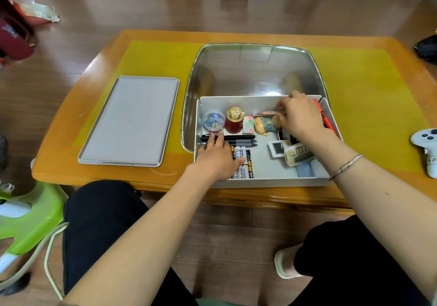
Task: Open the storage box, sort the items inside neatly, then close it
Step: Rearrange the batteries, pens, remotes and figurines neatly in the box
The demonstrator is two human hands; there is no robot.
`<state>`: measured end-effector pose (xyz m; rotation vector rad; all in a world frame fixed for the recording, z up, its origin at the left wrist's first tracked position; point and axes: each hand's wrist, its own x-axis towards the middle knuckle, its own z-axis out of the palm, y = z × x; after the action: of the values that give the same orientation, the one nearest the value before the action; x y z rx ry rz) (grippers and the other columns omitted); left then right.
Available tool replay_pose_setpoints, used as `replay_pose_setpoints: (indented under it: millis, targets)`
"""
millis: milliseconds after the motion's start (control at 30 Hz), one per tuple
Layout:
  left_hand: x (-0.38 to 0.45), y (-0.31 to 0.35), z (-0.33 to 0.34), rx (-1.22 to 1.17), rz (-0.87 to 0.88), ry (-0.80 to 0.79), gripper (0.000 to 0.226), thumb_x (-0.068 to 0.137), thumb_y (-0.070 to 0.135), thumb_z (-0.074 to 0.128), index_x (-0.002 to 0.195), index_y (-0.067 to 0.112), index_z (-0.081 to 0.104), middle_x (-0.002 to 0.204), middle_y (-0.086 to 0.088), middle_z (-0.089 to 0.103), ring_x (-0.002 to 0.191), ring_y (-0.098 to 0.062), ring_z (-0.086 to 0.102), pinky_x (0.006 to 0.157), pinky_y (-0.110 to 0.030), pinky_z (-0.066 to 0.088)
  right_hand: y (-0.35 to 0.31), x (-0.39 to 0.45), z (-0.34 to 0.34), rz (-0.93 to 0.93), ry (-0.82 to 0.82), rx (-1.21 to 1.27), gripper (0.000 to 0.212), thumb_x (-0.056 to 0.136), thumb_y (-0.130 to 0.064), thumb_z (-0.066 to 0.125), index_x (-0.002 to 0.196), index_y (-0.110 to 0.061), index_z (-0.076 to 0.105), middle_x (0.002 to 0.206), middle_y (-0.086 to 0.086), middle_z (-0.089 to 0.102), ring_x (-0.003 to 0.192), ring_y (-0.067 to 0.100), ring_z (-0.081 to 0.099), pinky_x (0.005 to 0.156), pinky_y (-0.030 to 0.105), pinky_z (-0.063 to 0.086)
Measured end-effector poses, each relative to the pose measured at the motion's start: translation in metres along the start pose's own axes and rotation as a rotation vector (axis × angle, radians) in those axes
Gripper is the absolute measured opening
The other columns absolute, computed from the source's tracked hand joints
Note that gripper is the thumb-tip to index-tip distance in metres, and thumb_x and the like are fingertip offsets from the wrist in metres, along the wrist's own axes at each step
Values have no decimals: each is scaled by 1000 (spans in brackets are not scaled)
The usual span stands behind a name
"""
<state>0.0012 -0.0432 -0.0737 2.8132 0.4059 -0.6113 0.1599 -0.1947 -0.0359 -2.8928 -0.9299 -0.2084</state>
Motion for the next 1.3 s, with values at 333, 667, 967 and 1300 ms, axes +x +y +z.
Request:
replay_pose_setpoints:
  millis: [333, 667, 967, 1300]
  targets:
    - [-5, 5, -5, 92, -39, 119, 72, 97, 58, 31, 146, 6, 29, 154, -10, 14, 141, -33, 12, 113, -49, 19, -5, 9, 7, 12, -123, -70, 28, 92, -16, 49, 110, -1, 65, 109, 20, 51, 96, 42, 55, 76, 44, 47]
    - [-6, 6, -6, 36, -29, 58, 75, 98, 55, 35, 150, 4, 18, 154, -10, 12, 140, -31, 19, 112, -49, 22, -1, -4, 0, -6, 62, 153, 17, 90, -15, 59, 101, -4, 63, 101, 14, 49, 81, 31, 52, 63, 38, 44]
    - [-6, 1, -6, -40, 5, -18, 77, 97, 56, 34, 153, 10, 9, 161, -7, -8, 147, -30, -3, 116, -50, 11, -16, -29, -1, -120, 138, 339, 16, 90, -21, 60, 99, -10, 66, 97, 10, 60, 93, 28, 55, 75, 39, 45]
    - [-8, 0, -4, -111, 14, -21, 78, 97, 58, 33, 153, 9, 9, 160, -12, -9, 148, -29, -7, 119, -47, 10, -45, -39, 13, -300, 1, 322, 17, 89, -23, 62, 101, -12, 68, 95, 7, 63, 92, 27, 59, 75, 38, 48]
